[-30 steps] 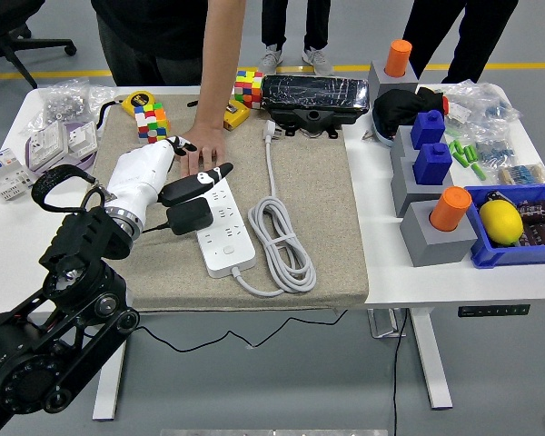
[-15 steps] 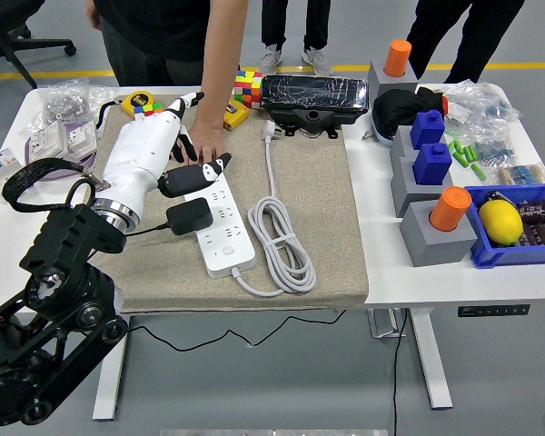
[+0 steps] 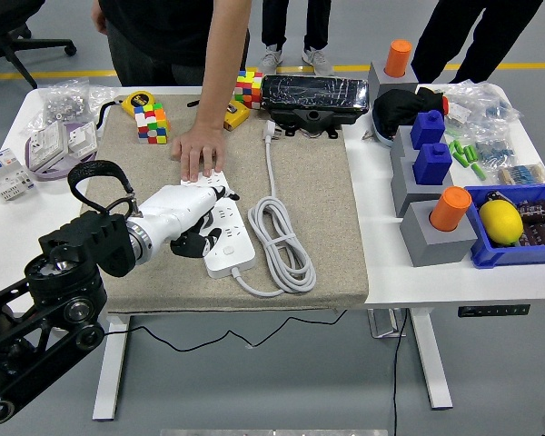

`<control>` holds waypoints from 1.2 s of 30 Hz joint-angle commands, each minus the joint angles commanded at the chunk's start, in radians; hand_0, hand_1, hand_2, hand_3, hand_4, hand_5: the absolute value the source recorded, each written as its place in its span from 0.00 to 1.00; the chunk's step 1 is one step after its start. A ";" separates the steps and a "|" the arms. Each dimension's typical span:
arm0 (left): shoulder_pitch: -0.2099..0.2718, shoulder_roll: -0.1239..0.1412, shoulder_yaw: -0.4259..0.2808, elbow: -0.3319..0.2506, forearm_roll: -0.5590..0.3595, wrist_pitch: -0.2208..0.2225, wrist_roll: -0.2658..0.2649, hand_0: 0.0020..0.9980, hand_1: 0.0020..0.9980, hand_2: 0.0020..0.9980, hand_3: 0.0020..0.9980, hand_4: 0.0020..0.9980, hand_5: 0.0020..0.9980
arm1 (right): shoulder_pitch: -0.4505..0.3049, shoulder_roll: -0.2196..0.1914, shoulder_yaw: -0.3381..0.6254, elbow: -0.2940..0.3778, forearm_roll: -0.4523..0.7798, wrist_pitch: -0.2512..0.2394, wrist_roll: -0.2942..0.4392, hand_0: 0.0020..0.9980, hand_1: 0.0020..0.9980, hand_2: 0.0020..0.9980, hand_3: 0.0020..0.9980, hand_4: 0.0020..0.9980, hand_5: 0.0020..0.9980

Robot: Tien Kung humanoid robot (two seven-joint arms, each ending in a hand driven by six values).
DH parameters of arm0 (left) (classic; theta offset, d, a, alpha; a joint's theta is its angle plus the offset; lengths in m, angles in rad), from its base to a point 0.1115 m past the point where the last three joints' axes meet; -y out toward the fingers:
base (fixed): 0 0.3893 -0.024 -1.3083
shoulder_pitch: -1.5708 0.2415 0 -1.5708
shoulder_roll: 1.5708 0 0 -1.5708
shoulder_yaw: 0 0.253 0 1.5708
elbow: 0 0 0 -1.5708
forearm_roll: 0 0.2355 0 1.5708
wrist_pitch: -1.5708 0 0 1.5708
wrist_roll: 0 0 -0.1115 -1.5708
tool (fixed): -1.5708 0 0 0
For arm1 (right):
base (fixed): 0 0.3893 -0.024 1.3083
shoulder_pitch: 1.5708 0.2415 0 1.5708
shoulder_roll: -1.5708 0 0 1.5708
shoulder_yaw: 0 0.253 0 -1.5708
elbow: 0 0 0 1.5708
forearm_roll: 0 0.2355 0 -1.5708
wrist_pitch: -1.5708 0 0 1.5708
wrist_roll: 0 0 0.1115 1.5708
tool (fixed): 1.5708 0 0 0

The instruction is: Pick up the plug,place it near the board,insert it into the board,press the button

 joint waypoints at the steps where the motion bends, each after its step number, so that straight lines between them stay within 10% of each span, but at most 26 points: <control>1: -0.002 0.000 0.002 0.000 -0.004 -0.023 0.004 0.16 0.04 0.12 0.89 0.61 0.00 | 0.000 0.000 0.001 0.000 -0.002 0.000 -0.001 0.81 0.75 0.74 0.78 1.00 1.00; 36: 0.022 -0.030 0.084 0.126 0.061 -0.042 0.000 0.16 0.04 0.12 0.89 0.60 0.00 | -0.009 0.005 -0.002 0.000 -0.002 -0.002 -0.002 0.80 0.75 0.74 0.78 1.00 1.00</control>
